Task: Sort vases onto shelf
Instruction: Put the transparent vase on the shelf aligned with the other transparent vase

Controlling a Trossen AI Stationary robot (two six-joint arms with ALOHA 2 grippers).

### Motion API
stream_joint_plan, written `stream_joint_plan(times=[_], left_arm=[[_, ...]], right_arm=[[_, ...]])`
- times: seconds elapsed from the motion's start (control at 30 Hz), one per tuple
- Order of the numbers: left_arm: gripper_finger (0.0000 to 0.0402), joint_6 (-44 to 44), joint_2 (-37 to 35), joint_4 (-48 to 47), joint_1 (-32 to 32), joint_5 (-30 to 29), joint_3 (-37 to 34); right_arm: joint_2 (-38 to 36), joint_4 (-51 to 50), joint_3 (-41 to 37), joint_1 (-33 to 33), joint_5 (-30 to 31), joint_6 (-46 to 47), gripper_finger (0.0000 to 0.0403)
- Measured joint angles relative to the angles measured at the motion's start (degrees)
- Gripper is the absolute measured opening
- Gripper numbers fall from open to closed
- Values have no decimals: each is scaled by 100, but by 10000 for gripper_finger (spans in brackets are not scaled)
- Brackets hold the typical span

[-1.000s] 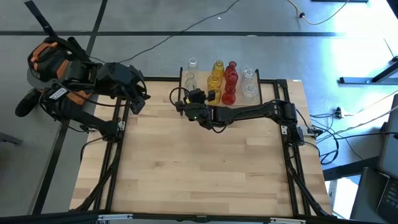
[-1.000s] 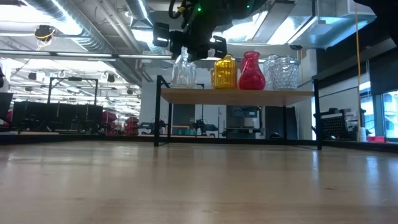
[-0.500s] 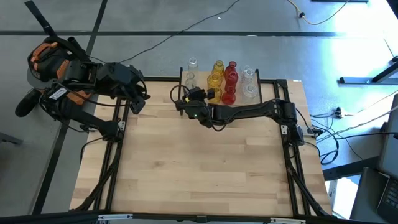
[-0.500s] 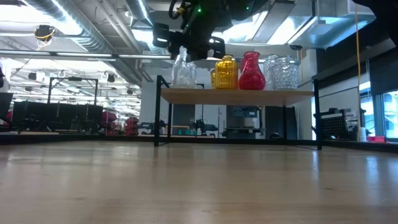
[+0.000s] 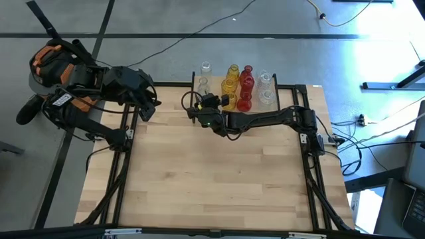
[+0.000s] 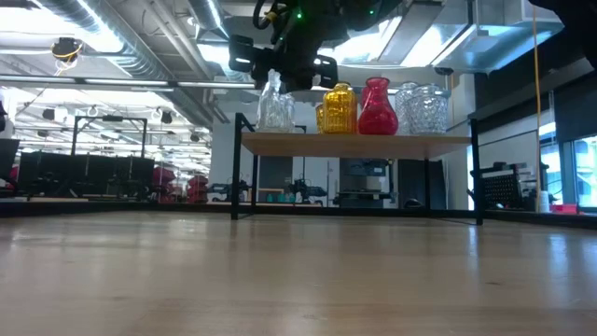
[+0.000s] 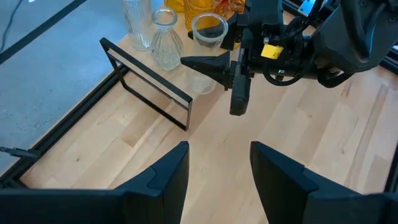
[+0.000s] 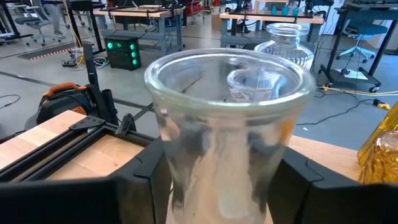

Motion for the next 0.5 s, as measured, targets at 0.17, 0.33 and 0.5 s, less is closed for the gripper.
stream_joint_plan(times=[0.17,0.33,0.5], left_arm=[[163,43,0,2,0,32,0],[163,113,0,6,2,122,0],[163,131,0,6,2,144,0]], right_arm=[[0,3,0,0,83,-2,202],[0,316,0,1,256,-297,222],[-2,1077,0,9,264,-1094,235]])
